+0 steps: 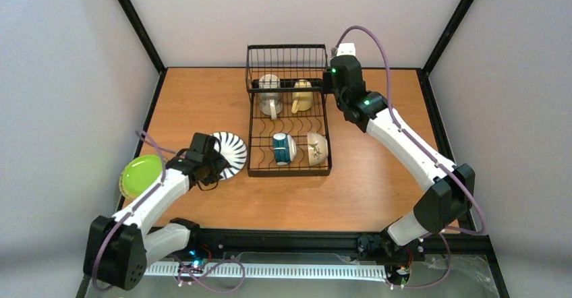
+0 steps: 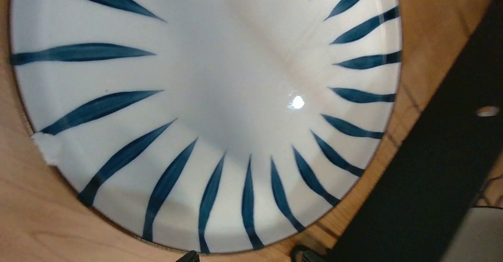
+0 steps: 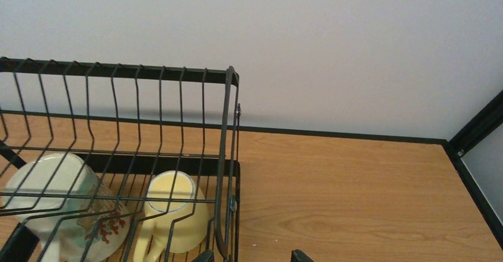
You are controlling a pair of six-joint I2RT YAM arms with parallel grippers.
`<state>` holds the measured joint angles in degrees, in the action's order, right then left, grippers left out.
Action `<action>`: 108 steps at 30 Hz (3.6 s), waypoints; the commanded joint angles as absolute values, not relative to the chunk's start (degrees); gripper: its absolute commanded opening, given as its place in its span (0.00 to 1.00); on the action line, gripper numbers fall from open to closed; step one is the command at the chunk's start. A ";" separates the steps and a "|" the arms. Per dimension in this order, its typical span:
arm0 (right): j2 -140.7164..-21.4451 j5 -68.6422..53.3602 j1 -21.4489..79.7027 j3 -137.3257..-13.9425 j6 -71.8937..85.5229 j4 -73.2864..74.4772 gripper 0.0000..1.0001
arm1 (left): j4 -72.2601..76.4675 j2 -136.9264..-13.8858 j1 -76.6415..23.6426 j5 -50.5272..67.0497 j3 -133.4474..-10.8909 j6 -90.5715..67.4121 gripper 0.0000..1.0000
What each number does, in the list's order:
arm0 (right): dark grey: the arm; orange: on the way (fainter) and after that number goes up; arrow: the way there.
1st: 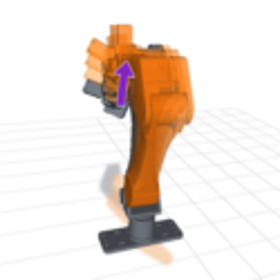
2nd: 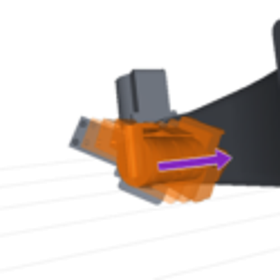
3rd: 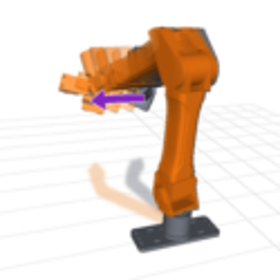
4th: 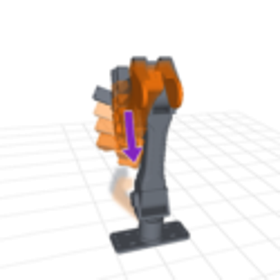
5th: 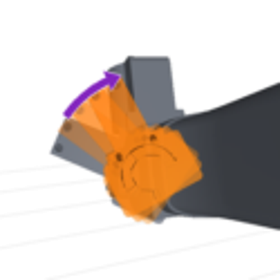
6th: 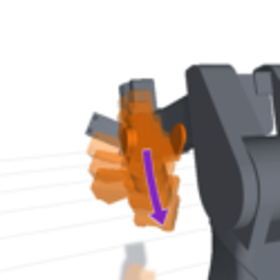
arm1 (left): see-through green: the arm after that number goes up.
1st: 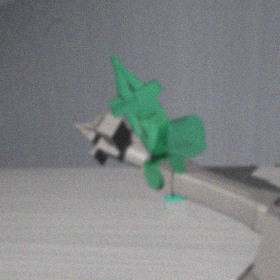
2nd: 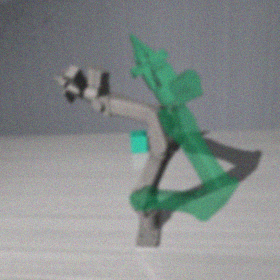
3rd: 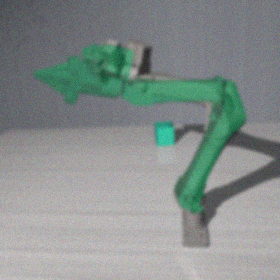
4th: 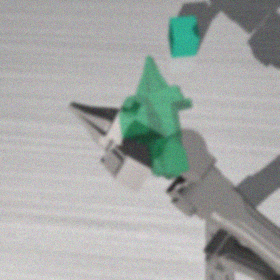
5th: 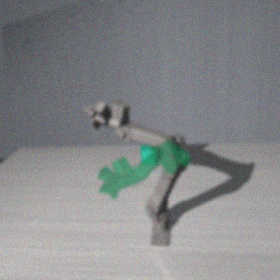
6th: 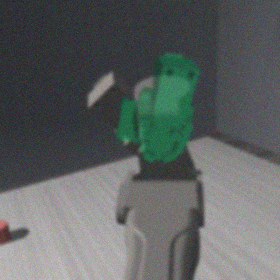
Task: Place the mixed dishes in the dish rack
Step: Move the plate to the center of the board, then move the dish rack to the center of the board.
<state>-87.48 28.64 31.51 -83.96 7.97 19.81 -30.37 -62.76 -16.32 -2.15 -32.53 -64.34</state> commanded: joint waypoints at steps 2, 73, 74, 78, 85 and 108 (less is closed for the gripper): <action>-84.87 25.64 31.15 -83.75 6.55 18.08 0.74 | -36.46 -56.05 -16.99 -5.17 -36.73 -69.24 0.98; -148.40 -0.18 52.93 -142.22 -12.45 34.82 0.65 | -48.04 -42.72 -16.99 -12.79 -32.59 -84.36 1.00; -148.65 1.76 52.64 -142.27 -12.18 34.23 0.64 | -47.87 -42.99 -17.02 -12.76 -32.60 -84.42 1.00; -149.36 2.53 51.34 -142.39 -11.18 33.06 0.63 | -47.03 -44.20 -17.00 -12.21 -32.84 -84.29 1.00; -150.59 -1.28 50.27 -142.62 -11.31 34.74 0.63 | -45.02 -47.33 -17.01 -11.58 -32.84 -83.55 1.00; -152.48 9.72 46.86 -142.60 -6.85 38.33 0.64 | -42.89 -49.17 -17.03 -9.25 -32.28 -83.14 1.00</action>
<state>-150.52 3.86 49.50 -141.40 -8.29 34.09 -43.27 -49.34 -16.53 -9.74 -31.24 -83.40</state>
